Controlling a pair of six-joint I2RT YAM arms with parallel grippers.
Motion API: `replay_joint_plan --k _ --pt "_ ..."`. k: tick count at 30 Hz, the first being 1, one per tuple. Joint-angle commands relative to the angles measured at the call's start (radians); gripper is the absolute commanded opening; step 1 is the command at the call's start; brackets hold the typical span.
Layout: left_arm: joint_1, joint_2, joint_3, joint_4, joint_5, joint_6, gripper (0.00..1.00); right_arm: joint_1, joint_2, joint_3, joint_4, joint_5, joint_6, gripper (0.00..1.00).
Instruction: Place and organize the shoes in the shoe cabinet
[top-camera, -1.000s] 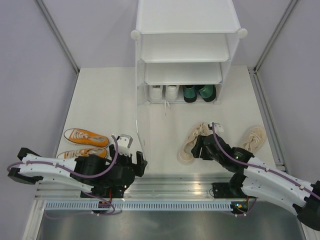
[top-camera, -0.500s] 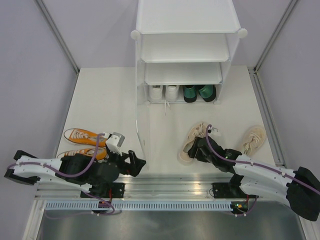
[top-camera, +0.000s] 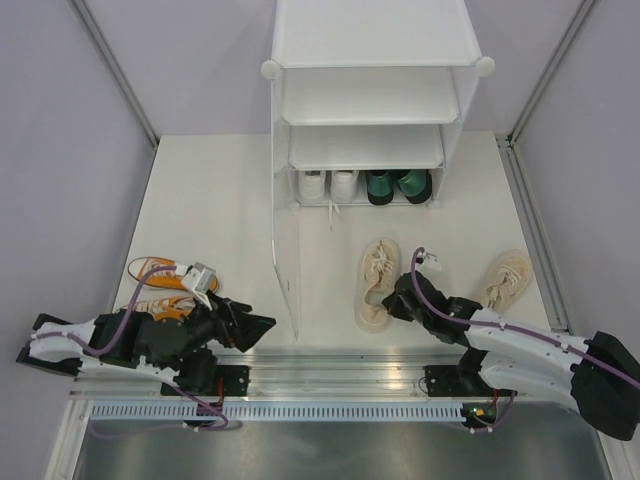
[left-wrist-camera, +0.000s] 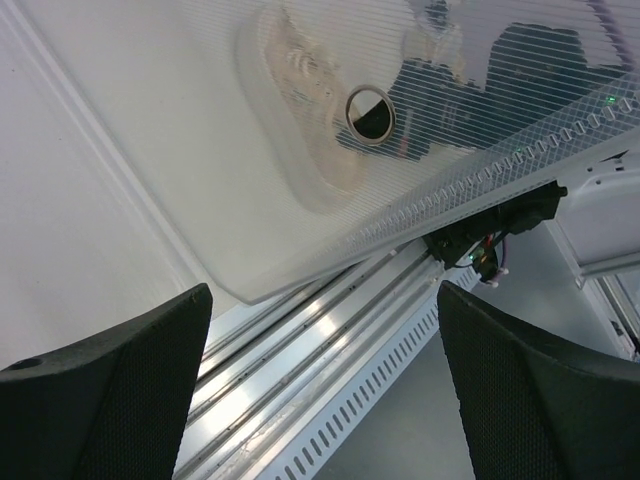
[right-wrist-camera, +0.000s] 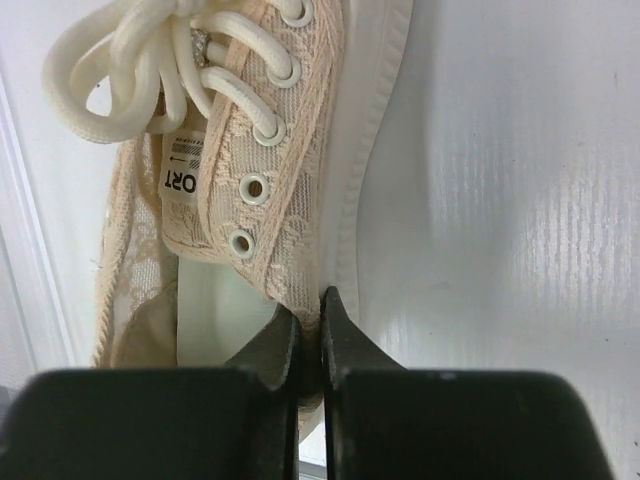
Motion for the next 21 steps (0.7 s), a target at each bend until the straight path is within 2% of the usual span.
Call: replay_joint_plan --k 1,4,8,9,10,12,14,15,19,21 --pt "-0.006 0.026 0.001 0.005 -0.093 -0.024 0.95 0.008 -0.039 0.05 -0.049 -0.002 -0.046 0.01" --pt "-0.006 0.116 0.047 -0.064 -0.176 -0.062 0.96 0.009 -0.102 0.084 -0.092 0.01 -0.092 0.01" --pt "-0.005 0.253 0.091 -0.08 -0.285 -0.021 1.0 0.008 -0.174 0.181 -0.164 0.065 -0.187 0.01" --pt "-0.005 0.3 0.105 -0.119 -0.309 -0.055 1.0 0.008 -0.193 0.2 -0.203 0.084 -0.196 0.01" --pt "-0.006 0.314 0.119 -0.251 -0.335 -0.189 1.0 0.008 -0.197 0.237 -0.223 0.114 -0.207 0.01" --pt "-0.005 0.319 0.133 -0.315 -0.388 -0.275 1.0 0.009 -0.208 0.271 -0.266 0.135 -0.231 0.01" --pt "-0.005 0.296 0.104 -0.216 -0.388 -0.198 1.0 0.008 -0.208 0.308 -0.274 0.147 -0.251 0.01" --pt "-0.003 0.29 0.093 -0.162 -0.383 -0.114 1.0 0.008 -0.207 0.32 -0.283 0.151 -0.263 0.01" --pt "0.024 0.322 0.081 -0.102 -0.386 -0.07 1.0 0.008 -0.185 0.377 -0.287 0.179 -0.287 0.01" --pt "0.054 0.371 0.076 -0.007 -0.357 0.038 1.0 0.009 -0.147 0.408 -0.274 0.19 -0.308 0.01"
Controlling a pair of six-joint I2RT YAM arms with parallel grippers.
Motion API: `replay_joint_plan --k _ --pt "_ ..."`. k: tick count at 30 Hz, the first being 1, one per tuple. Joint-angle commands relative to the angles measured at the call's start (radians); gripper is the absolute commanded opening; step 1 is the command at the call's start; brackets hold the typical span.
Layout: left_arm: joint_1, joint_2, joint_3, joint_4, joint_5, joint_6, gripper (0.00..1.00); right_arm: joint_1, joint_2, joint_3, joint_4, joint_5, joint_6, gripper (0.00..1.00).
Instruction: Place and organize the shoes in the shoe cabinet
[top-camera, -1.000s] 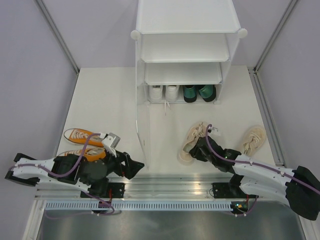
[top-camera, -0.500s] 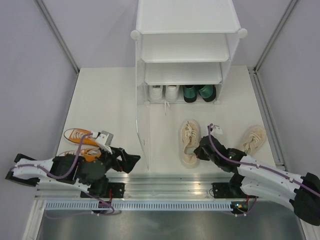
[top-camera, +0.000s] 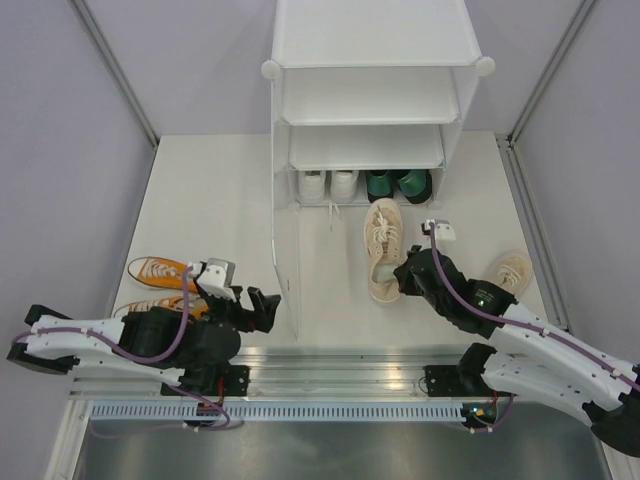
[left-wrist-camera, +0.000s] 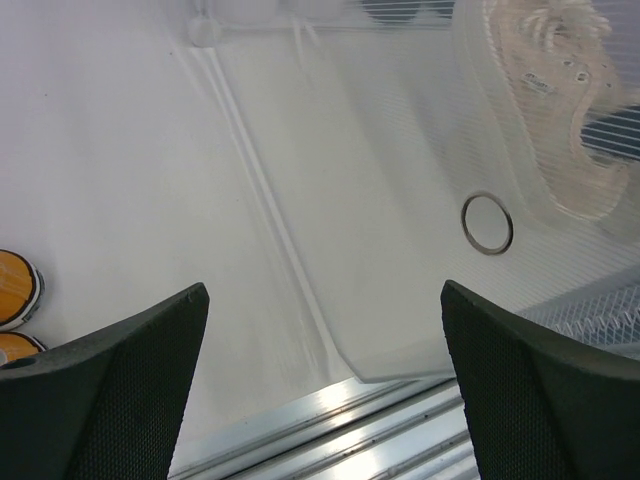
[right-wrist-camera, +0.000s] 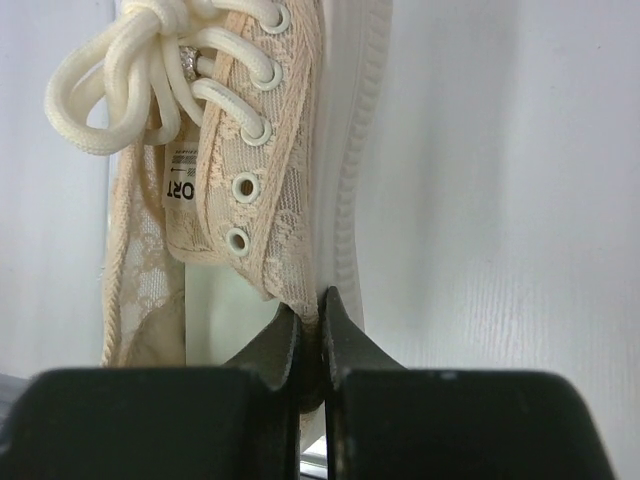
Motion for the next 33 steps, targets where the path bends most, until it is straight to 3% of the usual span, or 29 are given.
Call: replay_joint_plan --k 1,6,15,24,33 --pt "0.079 0.074 -0.008 0.168 -0.006 0.175 1.0 0.006 0.037 0.125 0.059 0.066 -0.076 0.01" --pt "0.278 0.127 -0.029 0.289 0.167 0.275 1.0 0.007 0.128 0.261 0.108 0.049 -0.145 0.01" --pt "0.359 0.087 -0.065 0.34 0.212 0.304 1.0 -0.054 0.381 0.591 0.192 -0.04 -0.24 0.01" --pt "0.598 0.188 -0.008 0.455 0.479 0.445 1.0 -0.206 0.616 0.94 0.217 -0.229 -0.245 0.01" --pt "0.631 0.139 0.058 0.378 0.491 0.458 1.0 -0.301 0.873 1.276 0.191 -0.387 -0.203 0.01"
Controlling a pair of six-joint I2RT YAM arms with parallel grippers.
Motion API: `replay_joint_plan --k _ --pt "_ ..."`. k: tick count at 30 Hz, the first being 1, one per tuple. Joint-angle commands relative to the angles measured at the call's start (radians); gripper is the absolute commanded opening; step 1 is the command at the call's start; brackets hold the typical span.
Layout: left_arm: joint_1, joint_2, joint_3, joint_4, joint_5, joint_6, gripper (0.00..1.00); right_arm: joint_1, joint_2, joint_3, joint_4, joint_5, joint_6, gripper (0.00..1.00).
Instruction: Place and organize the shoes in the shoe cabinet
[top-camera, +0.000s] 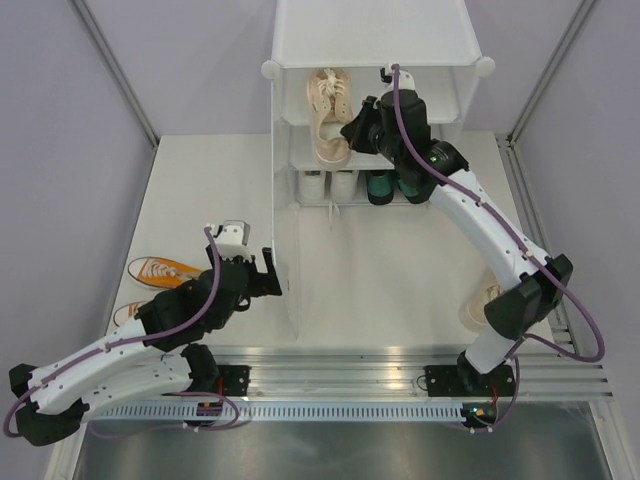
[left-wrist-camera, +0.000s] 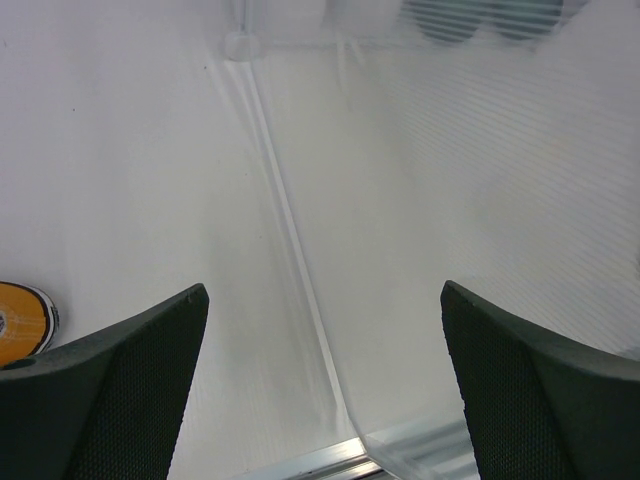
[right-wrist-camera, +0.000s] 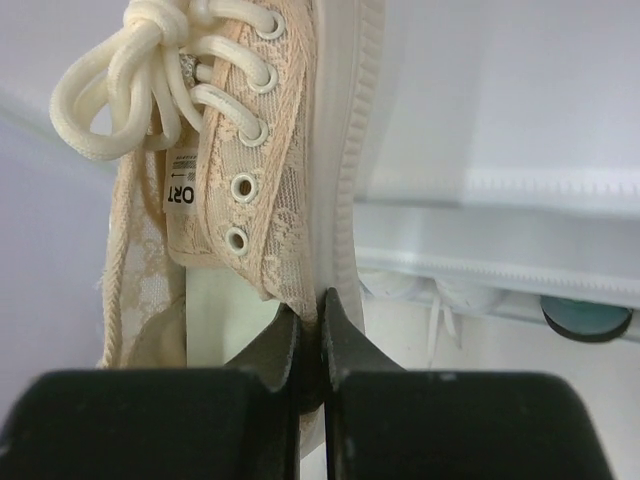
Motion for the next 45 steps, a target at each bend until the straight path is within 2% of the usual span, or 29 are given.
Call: replay_joint_plan --k 1,8,17,32,35,39,43,45 --pt "0.008 -0.028 0.051 -0.014 0.024 0.05 1.0 -0.019 0.07 0.178 0.082 -0.084 0.026 0.01" --pt "0.008 -0.031 0.09 -0.041 0.004 0.106 1.0 -0.042 0.227 0.405 0.047 -0.121 0.063 0.01" --pt "0.006 -0.051 0.124 -0.079 -0.04 0.152 1.0 -0.071 0.351 0.583 0.044 -0.116 0.078 0.01" --pt "0.006 -0.027 0.11 -0.062 -0.02 0.162 1.0 -0.098 0.454 0.636 0.095 -0.144 0.138 0.01" --pt "0.006 -0.031 0.107 -0.062 -0.015 0.165 1.0 -0.103 0.451 0.62 0.095 -0.141 0.138 0.1" --pt "0.008 -0.031 0.107 -0.062 -0.008 0.165 1.0 -0.105 0.425 0.57 0.102 -0.135 0.135 0.27" --pt "0.008 -0.031 0.105 -0.059 0.0 0.168 1.0 -0.105 0.408 0.527 0.113 -0.126 0.132 0.39" --pt "0.006 -0.033 0.104 -0.059 0.001 0.168 1.0 -0.106 0.405 0.521 0.114 -0.127 0.133 0.4"
